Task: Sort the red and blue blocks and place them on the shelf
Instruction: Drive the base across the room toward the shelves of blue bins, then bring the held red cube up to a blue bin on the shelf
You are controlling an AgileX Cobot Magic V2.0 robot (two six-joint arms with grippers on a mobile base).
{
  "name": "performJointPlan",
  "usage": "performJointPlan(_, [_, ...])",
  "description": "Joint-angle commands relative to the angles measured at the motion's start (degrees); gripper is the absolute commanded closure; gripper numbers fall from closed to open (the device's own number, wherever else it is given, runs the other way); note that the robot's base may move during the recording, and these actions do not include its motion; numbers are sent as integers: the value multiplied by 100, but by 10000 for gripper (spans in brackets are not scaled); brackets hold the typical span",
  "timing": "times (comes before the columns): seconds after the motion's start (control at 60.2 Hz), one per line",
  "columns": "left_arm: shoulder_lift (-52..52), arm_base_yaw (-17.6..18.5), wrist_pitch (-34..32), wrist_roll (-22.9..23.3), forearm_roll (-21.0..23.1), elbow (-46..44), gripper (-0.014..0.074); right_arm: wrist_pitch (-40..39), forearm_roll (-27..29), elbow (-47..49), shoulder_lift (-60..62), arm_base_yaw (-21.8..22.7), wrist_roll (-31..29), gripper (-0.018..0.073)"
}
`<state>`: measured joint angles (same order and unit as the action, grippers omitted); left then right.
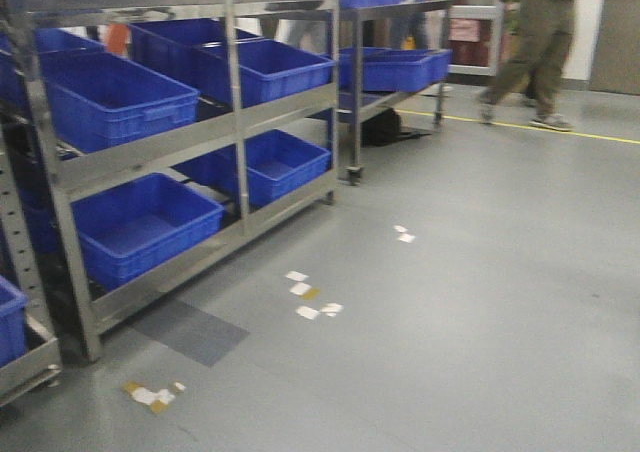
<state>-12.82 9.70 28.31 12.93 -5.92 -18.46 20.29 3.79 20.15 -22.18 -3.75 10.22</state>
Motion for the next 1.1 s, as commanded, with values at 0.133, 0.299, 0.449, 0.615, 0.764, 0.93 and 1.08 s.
performJointPlan(0.133, [-64,-11,-474,53,-17,-161,461,-467,10,160,-26,39,-26,497])
performJointPlan(0.299, [-64,-11,-474,53,-17,-161,461,-467,10,160,-26,39,-26,497])
performJointPlan(0.449, [-64,-11,-474,53,-17,-161,461,-467,10,160,-26,39,-26,497])
performJointPlan(0.615, [-64,-11,-474,53,-17,-161,461,-467,10,160,-26,39,-26,497])
performJointPlan(0.764, [-64,-11,-474,53,-17,-161,461,-467,10,160,-26,39,-26,497])
performJointPlan(0.93, [-64,-11,-474,53,-17,-161,461,-467,10,160,-26,39,-26,497])
performJointPlan(1.08, [-64,-11,-474,53,-17,-161,461,-467,10,160,-26,39,-26,497])
